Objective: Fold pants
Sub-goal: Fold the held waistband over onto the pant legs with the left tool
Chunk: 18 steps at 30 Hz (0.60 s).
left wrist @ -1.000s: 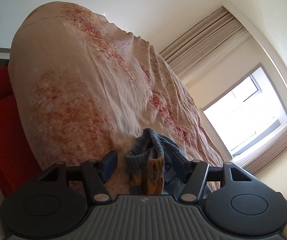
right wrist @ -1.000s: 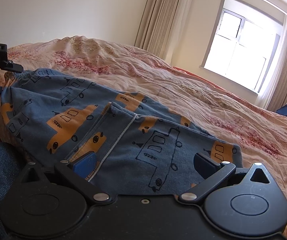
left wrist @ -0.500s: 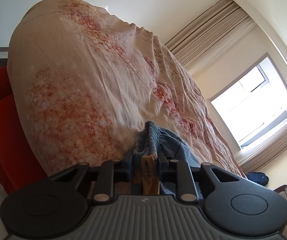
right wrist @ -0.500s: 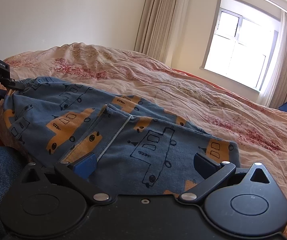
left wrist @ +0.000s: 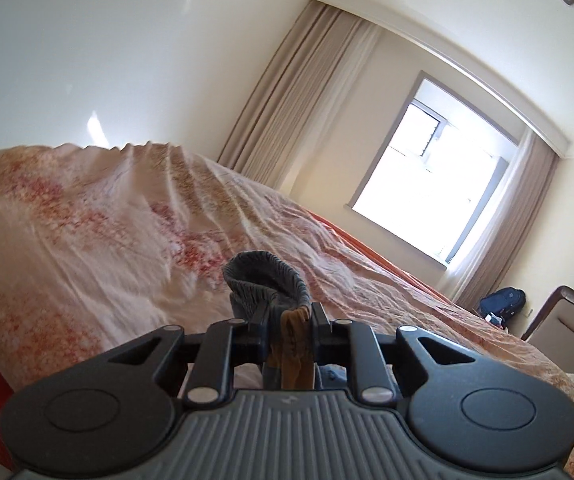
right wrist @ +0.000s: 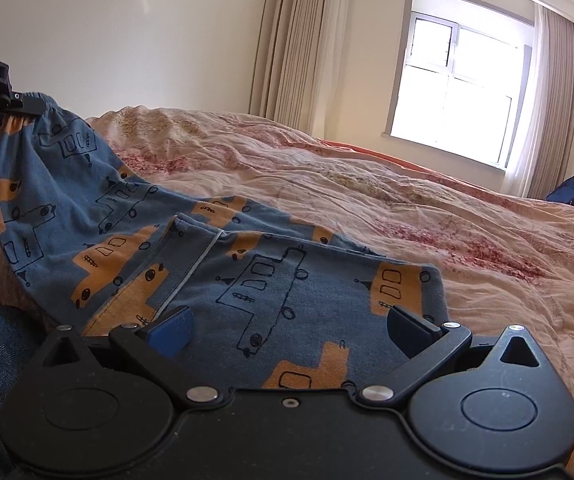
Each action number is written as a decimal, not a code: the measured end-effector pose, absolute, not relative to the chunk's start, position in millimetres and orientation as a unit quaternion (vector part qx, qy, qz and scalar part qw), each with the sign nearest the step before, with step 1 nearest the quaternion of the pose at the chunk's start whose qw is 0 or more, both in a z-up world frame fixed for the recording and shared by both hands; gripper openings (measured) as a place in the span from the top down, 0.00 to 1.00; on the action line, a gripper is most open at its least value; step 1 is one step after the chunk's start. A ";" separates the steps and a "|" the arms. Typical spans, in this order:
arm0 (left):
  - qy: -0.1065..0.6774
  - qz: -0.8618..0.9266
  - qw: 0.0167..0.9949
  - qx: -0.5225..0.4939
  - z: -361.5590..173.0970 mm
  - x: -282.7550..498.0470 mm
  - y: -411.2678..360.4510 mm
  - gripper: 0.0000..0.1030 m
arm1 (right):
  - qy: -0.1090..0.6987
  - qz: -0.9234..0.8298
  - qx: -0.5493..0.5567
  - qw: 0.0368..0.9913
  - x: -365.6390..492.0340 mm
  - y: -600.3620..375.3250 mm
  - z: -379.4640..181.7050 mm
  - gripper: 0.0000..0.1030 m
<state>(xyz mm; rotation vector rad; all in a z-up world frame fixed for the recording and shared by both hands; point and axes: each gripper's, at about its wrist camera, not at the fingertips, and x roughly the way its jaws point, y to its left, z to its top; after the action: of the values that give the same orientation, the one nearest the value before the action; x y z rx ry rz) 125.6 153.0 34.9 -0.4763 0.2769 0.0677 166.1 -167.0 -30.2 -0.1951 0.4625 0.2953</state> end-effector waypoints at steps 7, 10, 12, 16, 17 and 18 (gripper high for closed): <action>0.116 -0.051 0.981 -0.144 72.8 123.8 79.7 0.80 | 0.214 0.119 -0.082 0.966 159.9 -197.1 -25.1 0.00; 0.123 -0.078 0.982 -0.120 79.8 125.5 48.1 0.80 | 0.211 0.104 -0.074 0.969 157.5 -212.5 -24.0 0.00; 0.130 -0.097 0.981 -0.101 82.4 127.1 22.9 0.80 | 0.210 0.092 -0.068 0.971 155.0 -224.3 -23.4 0.00; 0.142 -0.141 0.977 -0.074 80.8 127.5 -15.0 0.80 | 0.209 0.072 -0.071 0.973 146.4 -247.3 -22.9 0.00; 0.147 -0.153 0.975 -0.069 79.3 127.7 -24.7 0.80 | 0.210 0.066 -0.071 0.973 145.1 -251.8 -23.2 0.00; 0.155 -0.168 0.971 -0.063 76.1 126.7 -36.2 0.80 | 0.210 0.060 -0.070 0.973 143.7 -257.0 -23.6 0.00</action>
<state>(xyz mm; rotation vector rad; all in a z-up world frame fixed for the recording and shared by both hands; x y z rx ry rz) 126.7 -36.2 76.1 -0.1267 0.3130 -0.3393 143.7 -257.0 -23.6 -0.1403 0.4243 0.1212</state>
